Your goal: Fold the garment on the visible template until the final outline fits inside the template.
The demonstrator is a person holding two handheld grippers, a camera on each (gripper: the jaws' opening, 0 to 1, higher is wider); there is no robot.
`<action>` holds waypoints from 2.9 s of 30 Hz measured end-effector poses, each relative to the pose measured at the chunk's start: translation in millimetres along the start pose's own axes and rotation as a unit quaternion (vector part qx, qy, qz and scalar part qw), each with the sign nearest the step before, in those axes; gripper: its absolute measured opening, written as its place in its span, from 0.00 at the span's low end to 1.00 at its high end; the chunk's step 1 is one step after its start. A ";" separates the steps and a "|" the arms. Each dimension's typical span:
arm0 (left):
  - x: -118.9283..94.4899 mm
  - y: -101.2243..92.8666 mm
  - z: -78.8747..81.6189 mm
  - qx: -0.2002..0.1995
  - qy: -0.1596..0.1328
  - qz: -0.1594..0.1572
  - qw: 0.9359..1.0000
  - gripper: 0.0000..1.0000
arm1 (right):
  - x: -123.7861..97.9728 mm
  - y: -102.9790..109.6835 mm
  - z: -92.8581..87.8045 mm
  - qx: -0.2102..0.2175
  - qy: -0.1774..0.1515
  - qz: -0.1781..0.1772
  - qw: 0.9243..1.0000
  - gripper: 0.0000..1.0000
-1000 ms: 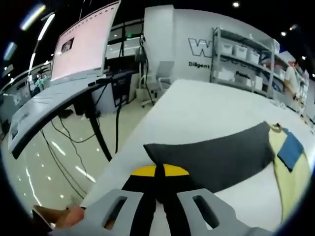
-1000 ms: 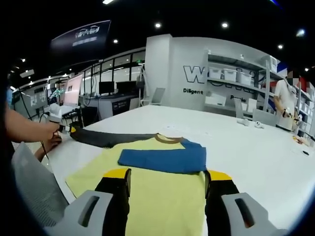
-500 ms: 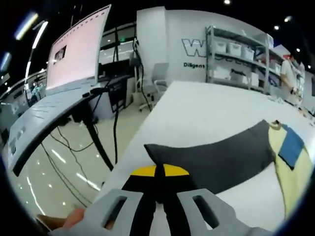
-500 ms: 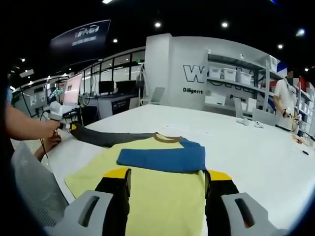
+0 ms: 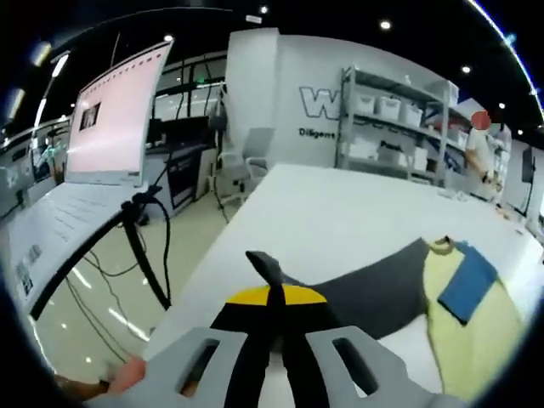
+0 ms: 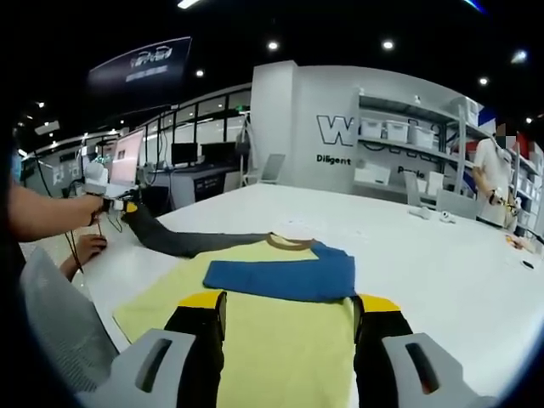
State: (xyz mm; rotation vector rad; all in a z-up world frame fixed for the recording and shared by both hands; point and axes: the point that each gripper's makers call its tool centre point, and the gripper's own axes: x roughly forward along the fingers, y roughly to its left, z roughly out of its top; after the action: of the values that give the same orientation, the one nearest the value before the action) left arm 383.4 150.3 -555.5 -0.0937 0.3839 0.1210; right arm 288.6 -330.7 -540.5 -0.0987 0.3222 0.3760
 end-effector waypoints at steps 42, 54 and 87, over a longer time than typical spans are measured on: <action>-2.9 -218.1 70.7 0.042 -0.054 -0.201 0.977 0.00 | -4.3 -1.1 4.2 0.010 -0.014 0.002 1.000 0.61; -3.5 -270.9 72.2 0.050 -0.050 -0.247 0.966 0.00 | -5.2 -2.3 4.9 0.015 -0.016 0.001 1.000 0.60; 3.5 -409.8 -12.4 0.145 0.032 -0.343 0.927 0.00 | -4.4 -1.3 -0.2 0.026 -0.003 0.006 1.000 0.60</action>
State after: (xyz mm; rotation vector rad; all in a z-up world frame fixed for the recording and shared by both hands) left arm 437.5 -255.8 -540.3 0.0654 0.4121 -0.6335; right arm 285.1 -333.5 -539.2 -0.0442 0.3268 0.3799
